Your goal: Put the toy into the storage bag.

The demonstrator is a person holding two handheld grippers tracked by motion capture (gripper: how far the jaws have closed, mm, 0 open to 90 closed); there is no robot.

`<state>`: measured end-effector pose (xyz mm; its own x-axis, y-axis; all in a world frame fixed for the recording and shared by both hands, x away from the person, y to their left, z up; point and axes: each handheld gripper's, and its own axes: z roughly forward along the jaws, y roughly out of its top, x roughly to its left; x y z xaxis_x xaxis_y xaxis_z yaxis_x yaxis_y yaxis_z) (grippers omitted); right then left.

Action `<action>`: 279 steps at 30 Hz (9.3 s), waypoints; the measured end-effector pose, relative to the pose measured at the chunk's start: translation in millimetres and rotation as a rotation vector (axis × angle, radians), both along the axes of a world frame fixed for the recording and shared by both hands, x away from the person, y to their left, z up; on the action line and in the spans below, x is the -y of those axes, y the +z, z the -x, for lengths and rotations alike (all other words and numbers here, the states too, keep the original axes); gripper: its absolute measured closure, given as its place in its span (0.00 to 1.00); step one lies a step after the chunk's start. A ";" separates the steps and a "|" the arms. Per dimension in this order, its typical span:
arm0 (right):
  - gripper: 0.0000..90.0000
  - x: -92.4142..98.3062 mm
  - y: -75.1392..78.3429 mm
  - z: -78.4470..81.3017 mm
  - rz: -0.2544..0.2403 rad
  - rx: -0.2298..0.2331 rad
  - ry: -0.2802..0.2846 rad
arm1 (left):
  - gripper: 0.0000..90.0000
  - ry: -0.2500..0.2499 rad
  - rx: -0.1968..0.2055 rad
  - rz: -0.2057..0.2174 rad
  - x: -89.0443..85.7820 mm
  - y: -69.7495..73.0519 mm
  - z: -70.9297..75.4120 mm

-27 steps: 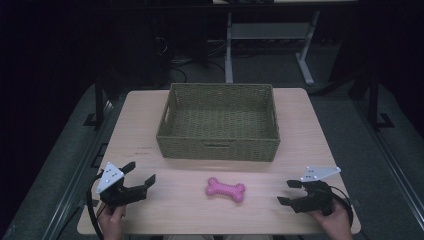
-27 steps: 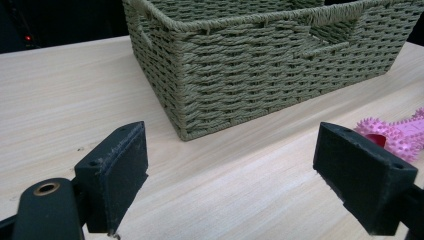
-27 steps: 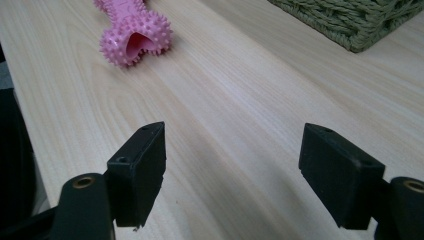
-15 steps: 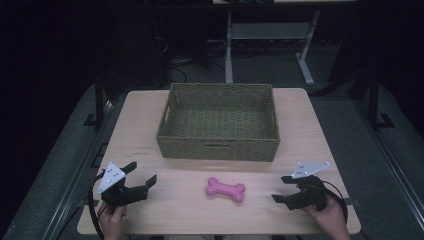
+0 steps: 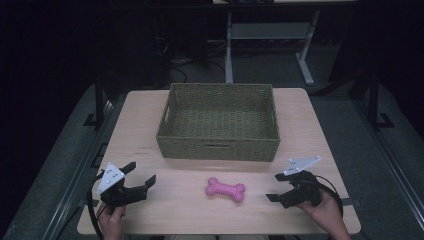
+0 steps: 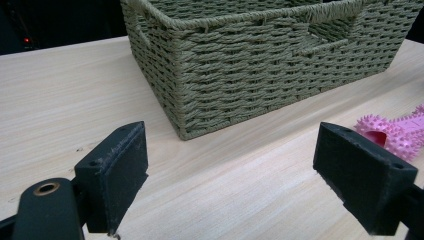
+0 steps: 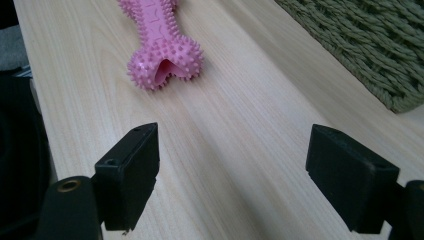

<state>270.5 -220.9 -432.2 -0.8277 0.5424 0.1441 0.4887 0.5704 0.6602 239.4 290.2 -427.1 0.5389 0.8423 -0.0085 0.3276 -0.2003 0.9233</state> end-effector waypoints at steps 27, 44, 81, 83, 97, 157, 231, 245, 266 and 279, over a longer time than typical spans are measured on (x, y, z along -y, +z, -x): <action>0.21 -31.2 14.6 -6.8 0.060 0.002 0.095 | 0.15 0.005 0.004 -0.009 -1.2 0.0 0.4; 0.21 -57.2 31.6 -16.6 0.115 0.015 0.176 | 0.15 0.004 0.012 -0.013 -1.9 0.2 0.9; 0.21 -117.9 35.2 -30.5 0.191 0.001 0.334 | 0.15 0.004 0.015 -0.020 -3.1 0.6 1.1; 0.21 -121.3 34.6 -31.4 0.196 0.000 0.341 | 0.15 0.004 0.016 -0.020 -3.0 0.7 1.0; 0.24 -144.0 24.0 -39.1 0.248 -0.030 0.386 | 0.15 0.003 0.014 -0.019 -3.2 0.6 0.6; 0.61 -172.9 -5.5 -44.0 0.396 -0.034 0.437 | 0.15 0.003 0.011 -0.009 -4.4 0.4 0.0; 0.64 -120.8 82.3 -76.7 0.212 -0.045 0.485 | 0.15 0.003 0.007 -0.007 -2.7 -0.8 0.0; 0.64 -117.1 91.2 -88.0 0.216 -0.055 0.474 | 0.15 -0.001 0.012 -0.022 -1.6 -0.5 0.2; 0.64 -120.3 105.5 -93.1 0.209 -0.043 0.486 | 0.15 -0.002 0.014 -0.017 -1.9 -0.7 0.2; 0.64 -124.8 122.6 -104.6 0.226 -0.032 0.482 | 0.15 0.001 0.017 -0.020 -2.0 -0.2 0.6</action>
